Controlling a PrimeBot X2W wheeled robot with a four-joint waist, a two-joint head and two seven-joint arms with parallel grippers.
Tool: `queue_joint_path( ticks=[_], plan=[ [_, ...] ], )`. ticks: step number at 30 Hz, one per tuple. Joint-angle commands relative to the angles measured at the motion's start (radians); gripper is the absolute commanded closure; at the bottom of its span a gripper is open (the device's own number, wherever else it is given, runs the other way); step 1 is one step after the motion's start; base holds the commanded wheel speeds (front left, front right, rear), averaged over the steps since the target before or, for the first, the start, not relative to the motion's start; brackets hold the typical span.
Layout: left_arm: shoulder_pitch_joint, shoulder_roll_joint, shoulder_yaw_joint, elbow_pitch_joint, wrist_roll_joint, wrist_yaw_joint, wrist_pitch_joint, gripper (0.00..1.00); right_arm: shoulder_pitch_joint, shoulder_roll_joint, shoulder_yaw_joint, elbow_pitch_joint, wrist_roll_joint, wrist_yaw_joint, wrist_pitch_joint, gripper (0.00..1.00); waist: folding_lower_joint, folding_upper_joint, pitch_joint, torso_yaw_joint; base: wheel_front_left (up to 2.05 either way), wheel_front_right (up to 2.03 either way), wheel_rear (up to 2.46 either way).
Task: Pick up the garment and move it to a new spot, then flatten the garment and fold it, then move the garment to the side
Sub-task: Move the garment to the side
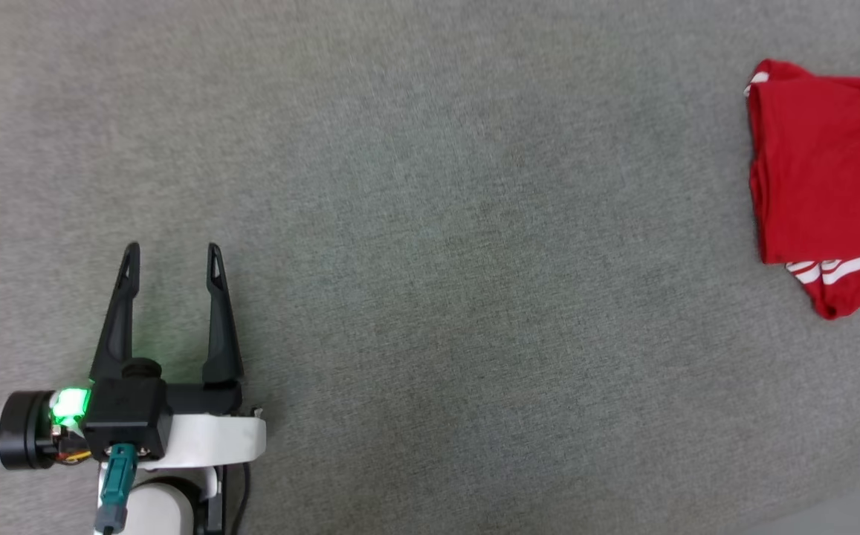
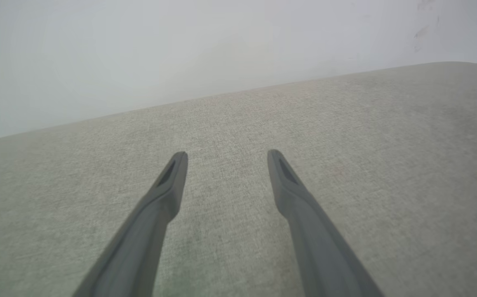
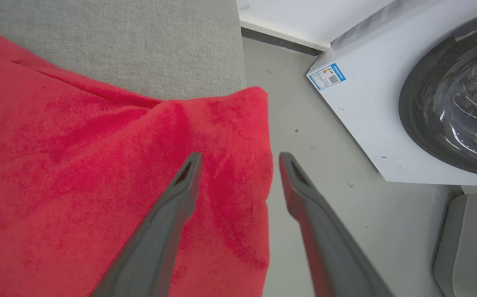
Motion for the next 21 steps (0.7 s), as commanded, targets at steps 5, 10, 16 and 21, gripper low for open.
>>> queue_joint_path(
  ticks=[5,10,16,21],
  plan=[
    [0.039,-0.019,-0.005,0.009,-0.018,0.018,-0.002,0.00,-0.059,0.032,-0.042,0.038,-0.127,-0.001,-0.174,0.00,-0.0001,0.0000,-0.105,0.026,0.00,0.00,0.00],
    [0.085,-0.039,-0.007,0.019,-0.030,0.026,-0.002,0.00,-0.045,0.098,-0.121,0.041,-0.234,-0.001,-0.395,0.00,-0.0001,0.0000,-0.186,0.055,0.00,0.00,0.00],
    [0.140,-0.055,-0.008,0.022,-0.037,0.037,-0.002,0.00,0.025,0.225,-0.293,-0.092,-0.334,-0.001,-0.470,0.00,-0.0001,0.0000,-0.263,0.100,0.00,0.00,0.00],
    [0.172,-0.067,-0.010,0.029,-0.038,0.037,-0.002,0.00,0.218,0.368,-0.477,-0.361,-0.432,-0.001,-0.469,0.00,-0.0001,0.0000,-0.309,0.136,0.00,0.00,0.00]
  ],
)
